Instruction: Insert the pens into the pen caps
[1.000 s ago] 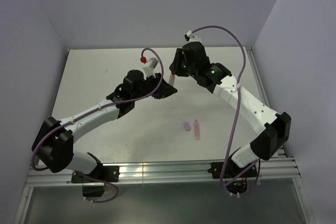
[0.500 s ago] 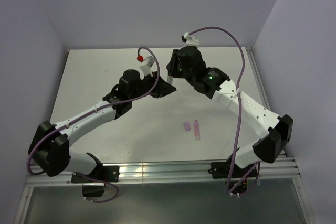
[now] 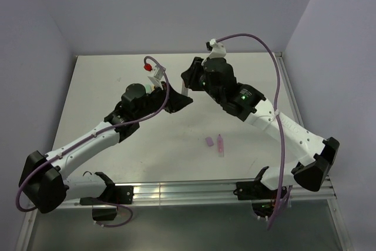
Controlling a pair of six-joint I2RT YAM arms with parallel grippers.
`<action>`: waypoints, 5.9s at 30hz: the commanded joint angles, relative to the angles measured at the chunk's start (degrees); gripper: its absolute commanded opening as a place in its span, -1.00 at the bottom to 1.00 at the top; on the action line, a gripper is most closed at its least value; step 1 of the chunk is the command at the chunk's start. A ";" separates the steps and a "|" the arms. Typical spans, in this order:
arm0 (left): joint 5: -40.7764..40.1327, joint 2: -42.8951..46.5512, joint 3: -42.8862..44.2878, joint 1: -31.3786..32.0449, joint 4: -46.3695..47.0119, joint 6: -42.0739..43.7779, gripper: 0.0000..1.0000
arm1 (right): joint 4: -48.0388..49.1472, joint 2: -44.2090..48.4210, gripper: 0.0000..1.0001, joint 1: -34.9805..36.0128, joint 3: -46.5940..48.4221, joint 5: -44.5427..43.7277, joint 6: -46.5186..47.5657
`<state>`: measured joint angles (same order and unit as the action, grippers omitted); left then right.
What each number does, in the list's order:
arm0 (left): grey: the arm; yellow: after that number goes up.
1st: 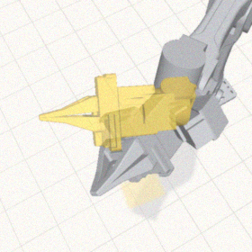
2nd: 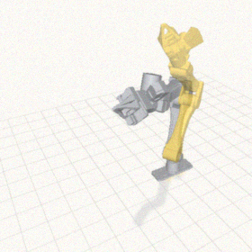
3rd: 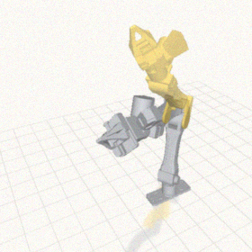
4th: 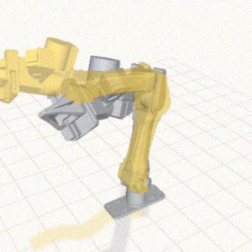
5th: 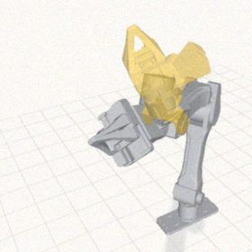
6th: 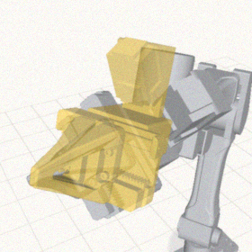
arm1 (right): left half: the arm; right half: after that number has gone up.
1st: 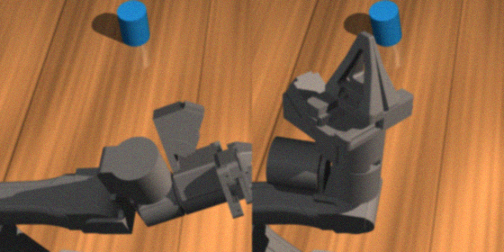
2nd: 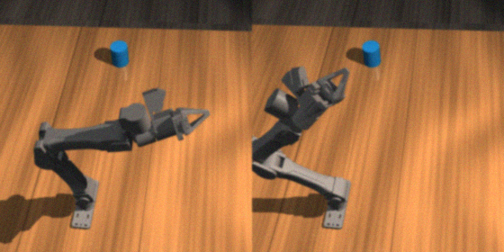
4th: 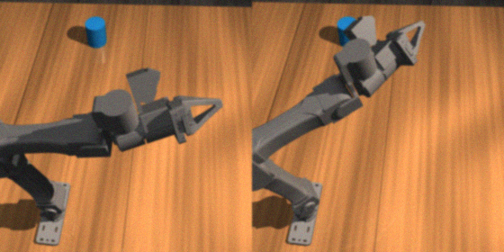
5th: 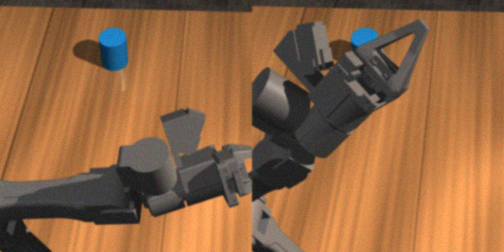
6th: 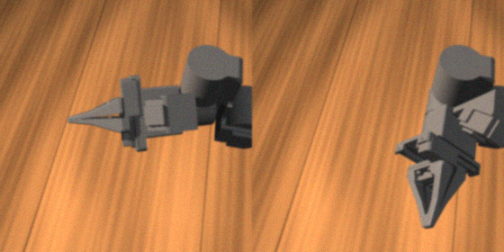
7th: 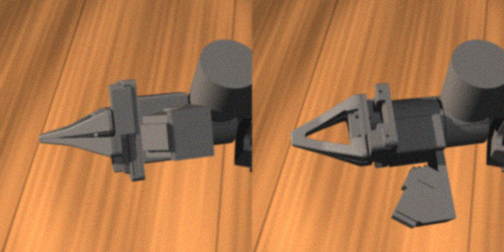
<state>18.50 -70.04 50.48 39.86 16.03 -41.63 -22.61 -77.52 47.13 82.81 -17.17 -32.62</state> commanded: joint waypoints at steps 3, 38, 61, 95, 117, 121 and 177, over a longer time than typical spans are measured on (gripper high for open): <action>-8.39 2.63 0.67 -1.18 7.26 1.63 -0.99 | -3.67 3.16 -1.00 3.93 -2.64 5.31 -1.39; -3.48 4.82 5.16 -3.03 -3.46 7.52 -0.87 | -4.90 2.81 -1.00 8.77 -0.47 -2.17 1.24; -23.51 20.83 5.77 0.75 -28.77 13.50 0.08 | 5.91 -28.63 -1.00 -7.49 14.92 6.27 10.38; -19.56 23.28 4.28 -2.50 -26.93 15.61 0.10 | -3.05 -66.54 -0.65 -9.78 46.31 11.89 11.00; -17.89 23.54 2.70 -4.61 -25.88 15.00 0.09 | 1.69 -50.83 -0.06 -10.31 36.57 6.29 11.44; -16.84 23.46 2.34 -4.96 -25.61 14.65 0.09 | -2.33 -40.72 -0.04 -10.57 34.44 1.98 10.92; -12.26 20.29 0.67 -6.81 -23.68 12.10 0.14 | -1.91 -2.64 0.01 -7.23 -44.31 1.61 -8.86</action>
<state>5.15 -49.74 51.75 33.43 -10.52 -29.23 -25.26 -79.88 39.40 38.24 -14.52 -40.51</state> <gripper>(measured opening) 0.568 0.507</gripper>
